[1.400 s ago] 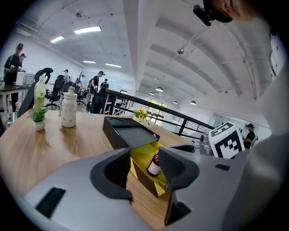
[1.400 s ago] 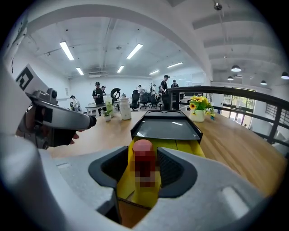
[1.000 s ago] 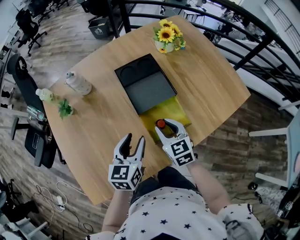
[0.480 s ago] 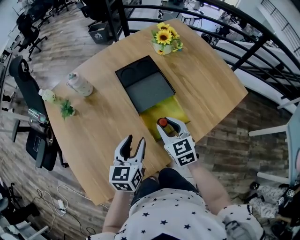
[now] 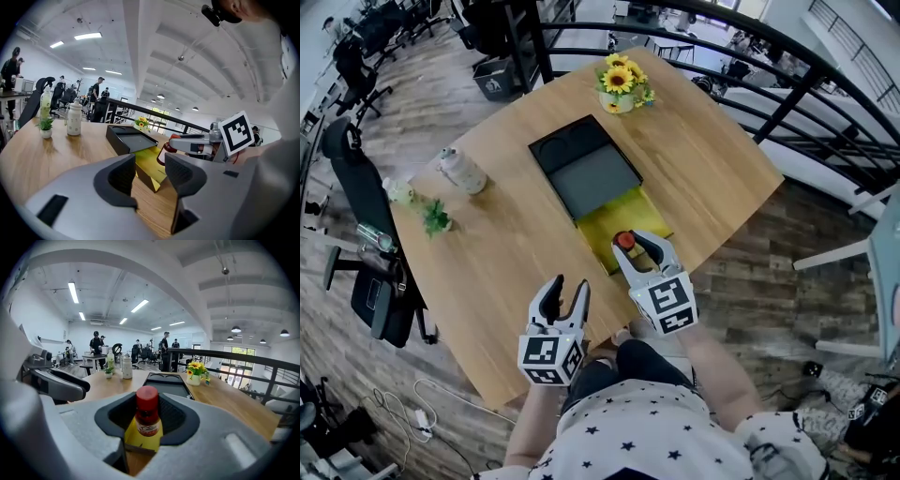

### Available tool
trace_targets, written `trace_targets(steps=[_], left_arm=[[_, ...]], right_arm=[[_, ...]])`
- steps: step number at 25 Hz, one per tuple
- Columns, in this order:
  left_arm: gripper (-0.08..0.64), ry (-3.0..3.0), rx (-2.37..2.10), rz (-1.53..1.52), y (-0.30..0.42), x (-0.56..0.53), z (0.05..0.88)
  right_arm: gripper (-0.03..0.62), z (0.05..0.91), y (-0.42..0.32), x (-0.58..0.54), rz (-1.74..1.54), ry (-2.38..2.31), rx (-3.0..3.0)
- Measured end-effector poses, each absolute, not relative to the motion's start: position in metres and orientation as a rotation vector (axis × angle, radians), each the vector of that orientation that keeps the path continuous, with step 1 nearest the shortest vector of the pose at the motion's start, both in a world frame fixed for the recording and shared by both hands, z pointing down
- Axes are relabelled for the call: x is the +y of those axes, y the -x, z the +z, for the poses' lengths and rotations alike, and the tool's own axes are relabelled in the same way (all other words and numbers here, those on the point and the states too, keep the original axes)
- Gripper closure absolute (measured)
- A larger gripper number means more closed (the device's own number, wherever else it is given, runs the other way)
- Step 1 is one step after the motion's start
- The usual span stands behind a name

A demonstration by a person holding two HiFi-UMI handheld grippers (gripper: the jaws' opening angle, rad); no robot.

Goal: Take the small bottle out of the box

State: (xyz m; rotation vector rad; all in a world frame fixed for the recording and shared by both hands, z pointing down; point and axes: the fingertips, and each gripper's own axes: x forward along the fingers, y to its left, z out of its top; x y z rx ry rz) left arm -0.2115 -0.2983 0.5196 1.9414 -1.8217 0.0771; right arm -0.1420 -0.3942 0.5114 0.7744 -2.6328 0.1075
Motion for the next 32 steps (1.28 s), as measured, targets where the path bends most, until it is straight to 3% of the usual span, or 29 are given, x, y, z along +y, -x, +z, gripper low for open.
trace_targets(steps=[32], left_arm=[[0.371, -2.109, -1.850, 0.020, 0.158, -0.176, 0.463]], right_arm=[[0.449, 0.421, 0.072, -0.259, -0.049, -0.945, -2.728]])
